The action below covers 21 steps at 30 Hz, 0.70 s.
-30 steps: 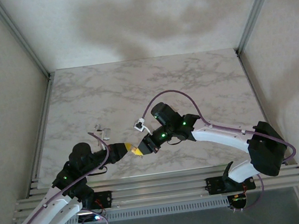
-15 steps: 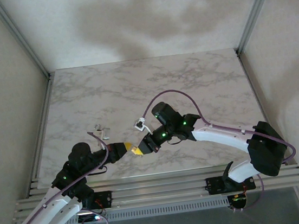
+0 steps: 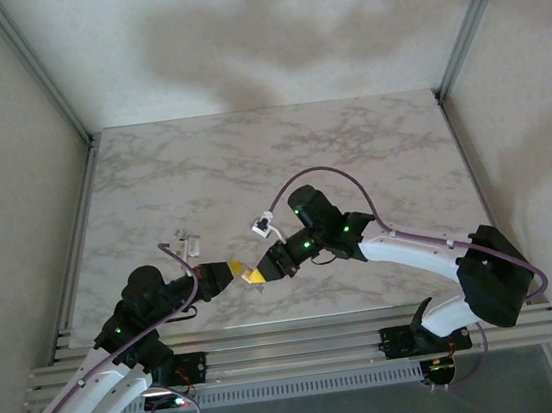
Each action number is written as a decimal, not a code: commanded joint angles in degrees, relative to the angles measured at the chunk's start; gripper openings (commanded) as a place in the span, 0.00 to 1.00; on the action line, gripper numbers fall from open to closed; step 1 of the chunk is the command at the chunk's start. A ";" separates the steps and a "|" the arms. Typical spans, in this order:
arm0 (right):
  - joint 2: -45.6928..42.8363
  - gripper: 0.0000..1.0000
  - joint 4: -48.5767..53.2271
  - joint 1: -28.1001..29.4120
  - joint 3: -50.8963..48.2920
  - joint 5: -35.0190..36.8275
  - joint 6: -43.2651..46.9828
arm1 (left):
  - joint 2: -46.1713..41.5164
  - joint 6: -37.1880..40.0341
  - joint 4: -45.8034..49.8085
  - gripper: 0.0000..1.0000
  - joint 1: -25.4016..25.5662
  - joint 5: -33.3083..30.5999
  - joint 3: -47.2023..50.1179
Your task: Lock with the key
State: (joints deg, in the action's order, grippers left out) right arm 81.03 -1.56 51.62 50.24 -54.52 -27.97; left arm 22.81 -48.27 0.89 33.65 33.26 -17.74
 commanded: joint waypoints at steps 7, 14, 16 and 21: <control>-3.46 0.00 -10.69 -1.08 -2.14 -8.77 -6.95 | -0.50 -0.47 -0.38 0.00 -0.37 -2.43 2.75; -2.97 0.00 -14.91 -1.42 -2.93 -8.88 -10.19 | -1.14 -1.90 -2.73 0.00 -0.40 -1.58 4.35; -2.95 0.00 -15.95 -1.59 -3.12 -8.83 -10.98 | -1.44 -2.16 -3.01 0.00 -0.34 -1.50 4.54; -3.10 0.00 -21.31 -2.04 -4.18 -8.50 -14.48 | -2.24 -3.66 -4.68 0.00 -0.35 -0.80 5.34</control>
State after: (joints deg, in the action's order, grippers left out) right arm 80.55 -14.57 50.15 46.02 -58.78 -39.81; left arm 20.95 -51.27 -6.00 33.65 33.47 -14.39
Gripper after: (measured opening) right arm 0.079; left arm 0.057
